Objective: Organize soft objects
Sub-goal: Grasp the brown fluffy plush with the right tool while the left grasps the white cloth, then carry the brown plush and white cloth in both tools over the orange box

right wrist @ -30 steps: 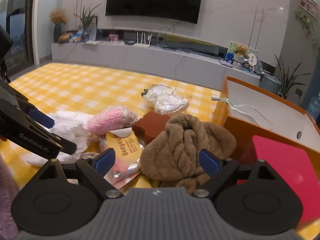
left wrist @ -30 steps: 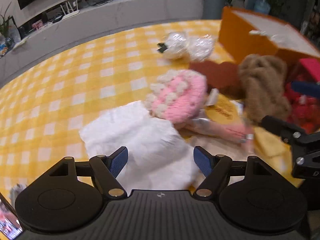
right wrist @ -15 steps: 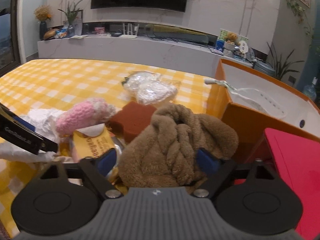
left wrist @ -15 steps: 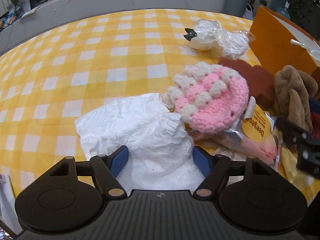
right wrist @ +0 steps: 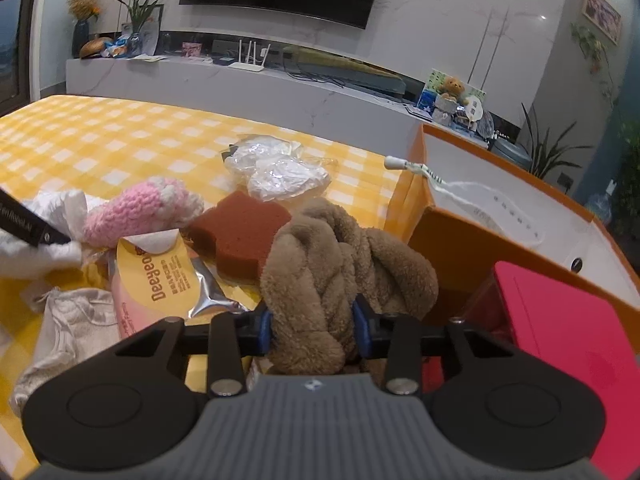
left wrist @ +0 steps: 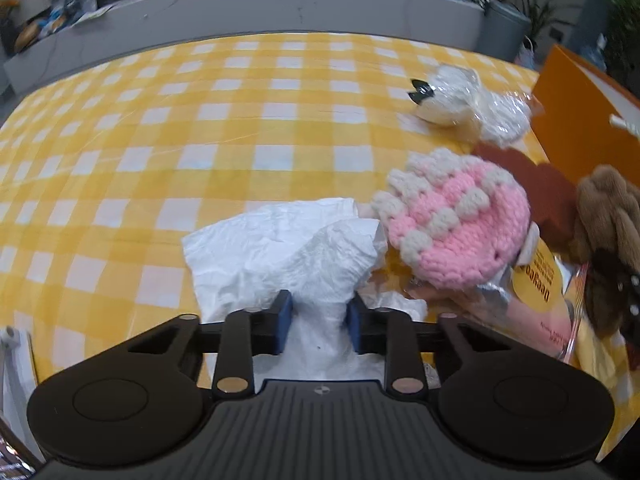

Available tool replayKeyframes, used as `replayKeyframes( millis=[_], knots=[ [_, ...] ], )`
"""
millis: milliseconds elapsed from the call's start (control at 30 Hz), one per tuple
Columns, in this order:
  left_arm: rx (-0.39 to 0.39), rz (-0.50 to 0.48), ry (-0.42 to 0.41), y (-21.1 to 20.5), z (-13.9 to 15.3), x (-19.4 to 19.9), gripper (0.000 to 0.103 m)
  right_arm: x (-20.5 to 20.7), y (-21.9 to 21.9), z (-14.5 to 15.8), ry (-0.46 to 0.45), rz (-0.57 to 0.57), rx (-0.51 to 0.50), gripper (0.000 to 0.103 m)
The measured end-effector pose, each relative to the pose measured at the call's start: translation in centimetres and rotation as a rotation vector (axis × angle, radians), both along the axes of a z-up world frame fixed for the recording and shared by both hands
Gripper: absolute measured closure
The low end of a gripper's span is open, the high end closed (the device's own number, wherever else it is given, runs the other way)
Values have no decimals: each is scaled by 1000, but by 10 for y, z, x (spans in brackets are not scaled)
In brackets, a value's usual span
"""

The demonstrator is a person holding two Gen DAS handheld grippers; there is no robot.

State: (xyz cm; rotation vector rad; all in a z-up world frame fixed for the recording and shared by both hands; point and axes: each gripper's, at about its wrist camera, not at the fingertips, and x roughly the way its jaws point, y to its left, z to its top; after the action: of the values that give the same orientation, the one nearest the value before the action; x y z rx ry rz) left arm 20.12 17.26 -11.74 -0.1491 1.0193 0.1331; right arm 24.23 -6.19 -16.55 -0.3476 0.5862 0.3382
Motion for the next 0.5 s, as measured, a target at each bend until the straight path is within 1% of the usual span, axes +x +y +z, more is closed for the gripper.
replayKeyframes(
  millis=[33, 100, 333, 500],
  knots=[
    [-4, 5, -7, 1, 1, -1, 81, -1, -1, 2, -1, 0, 3, 66],
    [-3, 9, -33, 0, 4, -3, 85, -3, -4, 6, 8, 0, 28, 67],
    [-24, 28, -160, -2, 31, -24, 88, -21, -12, 27, -3, 19, 90, 68],
    [-21, -4, -242, -22, 53, -42, 88, -30, -22, 45, -2, 18, 155, 68]
  ],
)
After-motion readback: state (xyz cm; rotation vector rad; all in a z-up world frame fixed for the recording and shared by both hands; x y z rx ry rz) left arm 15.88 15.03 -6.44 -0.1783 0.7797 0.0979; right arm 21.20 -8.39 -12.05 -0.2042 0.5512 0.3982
